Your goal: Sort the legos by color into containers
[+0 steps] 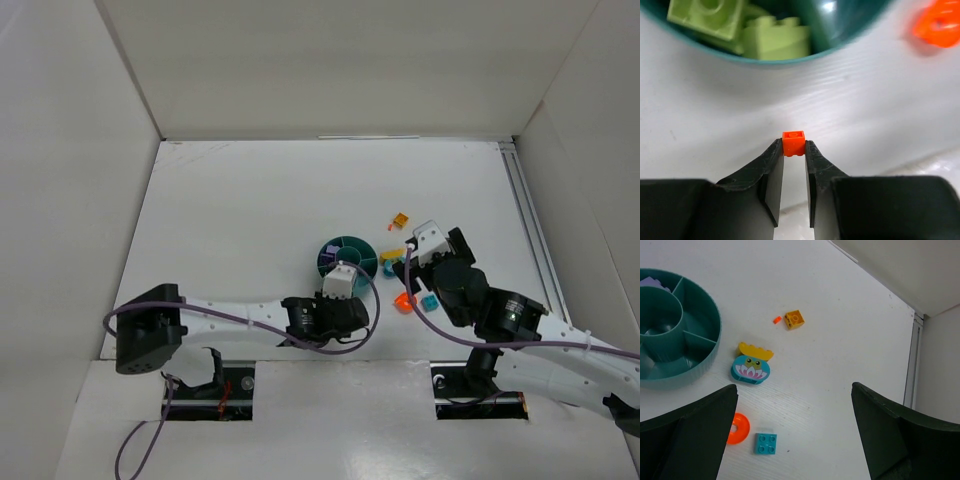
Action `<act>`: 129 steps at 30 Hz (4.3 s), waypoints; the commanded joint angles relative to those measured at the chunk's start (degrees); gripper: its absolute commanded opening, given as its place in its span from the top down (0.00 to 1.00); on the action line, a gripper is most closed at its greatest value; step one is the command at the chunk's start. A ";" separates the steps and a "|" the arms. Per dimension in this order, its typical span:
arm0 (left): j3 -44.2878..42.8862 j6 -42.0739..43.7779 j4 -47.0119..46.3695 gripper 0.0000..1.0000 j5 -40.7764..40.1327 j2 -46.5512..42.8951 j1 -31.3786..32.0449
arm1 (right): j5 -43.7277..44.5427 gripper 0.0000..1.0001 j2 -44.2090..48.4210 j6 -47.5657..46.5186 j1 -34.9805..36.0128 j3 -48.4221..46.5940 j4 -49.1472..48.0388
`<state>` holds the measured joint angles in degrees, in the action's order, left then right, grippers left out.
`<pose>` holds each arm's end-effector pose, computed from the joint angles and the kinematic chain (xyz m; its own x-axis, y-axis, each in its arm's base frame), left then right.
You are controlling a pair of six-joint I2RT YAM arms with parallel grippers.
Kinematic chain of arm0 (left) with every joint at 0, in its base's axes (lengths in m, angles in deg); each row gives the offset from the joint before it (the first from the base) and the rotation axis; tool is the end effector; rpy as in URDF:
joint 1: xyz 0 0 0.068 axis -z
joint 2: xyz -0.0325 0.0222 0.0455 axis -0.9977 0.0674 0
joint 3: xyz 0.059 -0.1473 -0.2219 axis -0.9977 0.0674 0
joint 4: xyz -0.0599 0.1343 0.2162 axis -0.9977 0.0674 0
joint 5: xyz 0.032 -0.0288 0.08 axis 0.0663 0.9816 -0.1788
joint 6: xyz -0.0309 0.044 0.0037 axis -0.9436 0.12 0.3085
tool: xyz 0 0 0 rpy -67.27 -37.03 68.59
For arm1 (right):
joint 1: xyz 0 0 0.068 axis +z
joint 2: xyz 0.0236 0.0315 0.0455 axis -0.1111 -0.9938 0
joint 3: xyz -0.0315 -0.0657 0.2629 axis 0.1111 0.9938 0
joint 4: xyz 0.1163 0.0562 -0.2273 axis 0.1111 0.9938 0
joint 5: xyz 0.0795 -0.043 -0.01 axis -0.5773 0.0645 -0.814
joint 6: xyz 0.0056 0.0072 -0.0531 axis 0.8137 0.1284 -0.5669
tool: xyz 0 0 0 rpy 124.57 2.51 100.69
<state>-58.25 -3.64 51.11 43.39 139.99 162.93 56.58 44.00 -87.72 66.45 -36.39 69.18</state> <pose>0.0811 -0.2712 0.1936 -0.7468 0.0750 -0.6609 0.3207 0.9111 -0.2590 0.0979 0.1205 0.3149 -0.1510 -0.5031 -0.8509 -0.3377 0.8353 -0.4339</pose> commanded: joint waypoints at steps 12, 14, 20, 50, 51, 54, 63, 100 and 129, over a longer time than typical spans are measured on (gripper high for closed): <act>-11.90 18.68 -7.77 0.87 -6.56 -5.97 -2.79 | -3.56 0.00 -4.57 3.10 -14.79 -0.77 0.20; -13.56 20.00 -8.99 0.87 -6.56 -4.91 -3.57 | -8.64 0.00 -5.80 1.09 -20.14 -1.38 0.20; -14.71 22.20 -10.05 0.87 -4.28 -0.97 -6.66 | -19.18 0.00 -5.81 -3.05 -29.04 -0.77 -2.09; -16.38 22.73 -9.00 0.41 -3.65 0.81 -7.45 | -31.23 0.00 -2.82 -6.13 -35.11 3.10 1.60; -16.38 23.25 -9.00 0.21 -3.05 0.02 -7.45 | -34.20 0.00 -3.43 -6.13 -35.11 3.10 2.12; -15.68 24.05 -9.52 0.00 -2.51 -4.28 -7.45 | -40.54 0.02 -5.36 -6.13 -35.11 5.20 2.66; -5.67 24.67 -11.99 0.00 -0.57 -22.04 -7.45 | -50.49 0.15 -9.14 -2.44 -35.11 11.53 -3.22; 7.70 12.89 -4.86 0.00 4.26 -33.30 -31.35 | -78.79 0.66 -33.67 -14.21 -49.09 11.45 -9.56; 9.28 18.78 -13.30 0.00 19.55 -30.31 -44.80 | -56.92 1.00 -7.38 -29.84 -21.87 -0.94 -22.73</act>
<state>-49.05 14.04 40.22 61.86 110.09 118.49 -6.79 37.68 -111.29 39.35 -35.36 53.81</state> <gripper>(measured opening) 0.997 0.022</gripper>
